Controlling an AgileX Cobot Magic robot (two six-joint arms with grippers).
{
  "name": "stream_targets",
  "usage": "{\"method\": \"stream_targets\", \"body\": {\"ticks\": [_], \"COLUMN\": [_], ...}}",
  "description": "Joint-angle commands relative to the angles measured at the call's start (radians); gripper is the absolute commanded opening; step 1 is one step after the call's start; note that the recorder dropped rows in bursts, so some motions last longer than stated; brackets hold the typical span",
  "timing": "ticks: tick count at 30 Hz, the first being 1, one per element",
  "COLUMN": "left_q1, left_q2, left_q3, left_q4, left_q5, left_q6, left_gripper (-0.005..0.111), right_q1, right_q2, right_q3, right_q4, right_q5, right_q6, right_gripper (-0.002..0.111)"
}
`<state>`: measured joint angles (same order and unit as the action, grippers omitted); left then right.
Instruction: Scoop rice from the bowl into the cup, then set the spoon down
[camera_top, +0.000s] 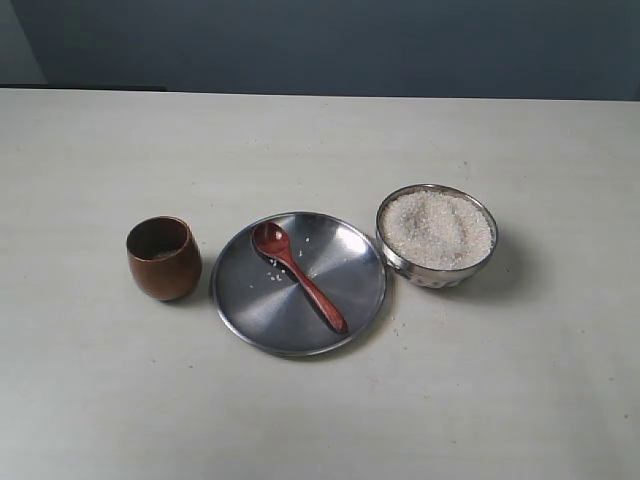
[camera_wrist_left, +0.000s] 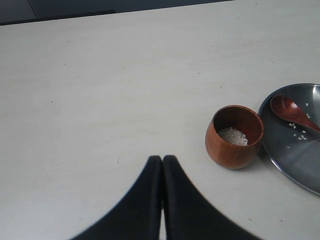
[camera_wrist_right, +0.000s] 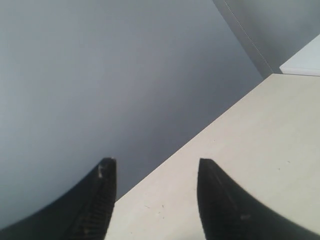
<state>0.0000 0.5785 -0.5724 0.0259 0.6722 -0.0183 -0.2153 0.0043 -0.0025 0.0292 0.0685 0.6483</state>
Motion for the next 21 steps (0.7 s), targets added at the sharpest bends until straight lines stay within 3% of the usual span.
{"method": "stream_targets", "body": {"ticks": [1,4,7,12,17,21], "left_q1": [-0.004,-0.004,-0.004,-0.004,-0.004,-0.004], "left_q2": [0.003,0.003,0.003,0.003,0.003,0.003], "left_q3": [-0.007,-0.007,-0.007,-0.007,-0.007,-0.007], "left_q4": [0.004,0.007,0.007,0.007,0.007,0.007], "left_q5": [-0.014,-0.014,-0.014,-0.014,-0.014,-0.014], "left_q6": [0.0,0.0,0.0,0.0,0.0,0.0], "left_gripper": [0.0,0.0,0.0,0.0,0.0,0.0], "right_q1": [-0.004,-0.004,-0.004,-0.004,-0.004,-0.004], "right_q2": [-0.004,-0.004,-0.004,-0.004,-0.004,-0.004], "right_q3": [0.003,0.003,0.003,0.003,0.003,0.003], "right_q4": [0.003,0.005,-0.156,-0.255,-0.267,-0.28], "right_q5": [-0.01,-0.011,0.027,0.139,0.214,0.106], "right_q6": [-0.001,-0.001,-0.105,-0.145,-0.186,-0.244], "right_gripper": [0.049,0.049,0.049,0.049,0.049,0.049]}}
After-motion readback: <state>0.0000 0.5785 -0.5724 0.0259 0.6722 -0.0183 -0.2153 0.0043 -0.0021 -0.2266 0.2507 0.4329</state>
